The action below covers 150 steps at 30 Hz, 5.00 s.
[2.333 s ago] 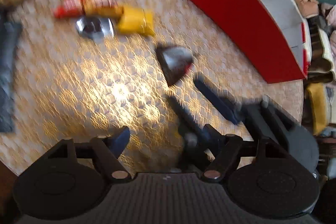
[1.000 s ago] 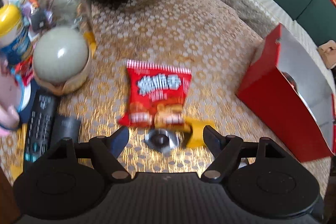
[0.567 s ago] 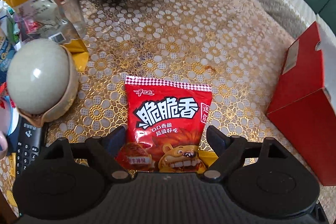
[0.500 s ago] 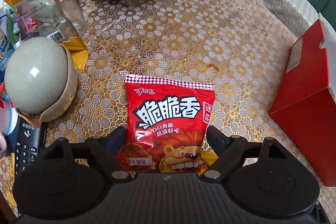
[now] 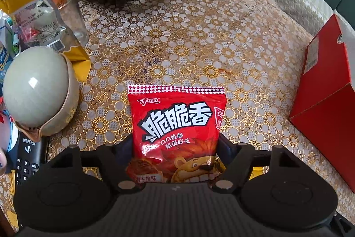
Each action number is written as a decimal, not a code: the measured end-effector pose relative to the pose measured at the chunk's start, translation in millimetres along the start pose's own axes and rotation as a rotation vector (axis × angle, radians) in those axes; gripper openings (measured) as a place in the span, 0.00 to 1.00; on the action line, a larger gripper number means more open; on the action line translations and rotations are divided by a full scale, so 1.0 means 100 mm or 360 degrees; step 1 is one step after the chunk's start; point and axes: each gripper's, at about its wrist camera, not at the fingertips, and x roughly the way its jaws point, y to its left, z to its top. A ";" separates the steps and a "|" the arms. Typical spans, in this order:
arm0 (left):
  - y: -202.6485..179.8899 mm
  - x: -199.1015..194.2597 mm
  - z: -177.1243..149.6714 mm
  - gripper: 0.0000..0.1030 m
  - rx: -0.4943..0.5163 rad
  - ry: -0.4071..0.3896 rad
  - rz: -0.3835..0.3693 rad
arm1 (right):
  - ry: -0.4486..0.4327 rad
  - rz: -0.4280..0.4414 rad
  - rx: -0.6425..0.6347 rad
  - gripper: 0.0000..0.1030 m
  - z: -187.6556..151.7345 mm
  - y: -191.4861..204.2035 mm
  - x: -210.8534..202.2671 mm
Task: Organize snacks
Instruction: 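Carry the chip bag and dark wrapper into the red box and open both grippers, then withdraw both tools from the box toward the remaining snacks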
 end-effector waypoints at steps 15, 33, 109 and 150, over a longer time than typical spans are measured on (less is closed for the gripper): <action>0.16 -0.56 -0.15 0.72 -0.0024 -0.0106 -0.0145 | -0.0224 -0.0022 0.0155 0.28 -0.03 -0.02 -0.39; -0.85 -1.53 -0.16 0.72 0.0302 -0.0308 -0.0366 | -0.0539 -0.0264 0.0302 0.28 0.20 -0.60 -1.41; -0.90 -1.78 -0.46 0.83 0.0481 -0.0370 -0.0333 | -0.0322 -0.0386 0.0389 1.00 0.06 -1.07 -1.63; 0.11 -0.34 -0.77 0.65 0.0610 -0.0162 -0.0252 | -0.0014 -0.0046 0.0206 0.99 0.25 -0.23 -0.32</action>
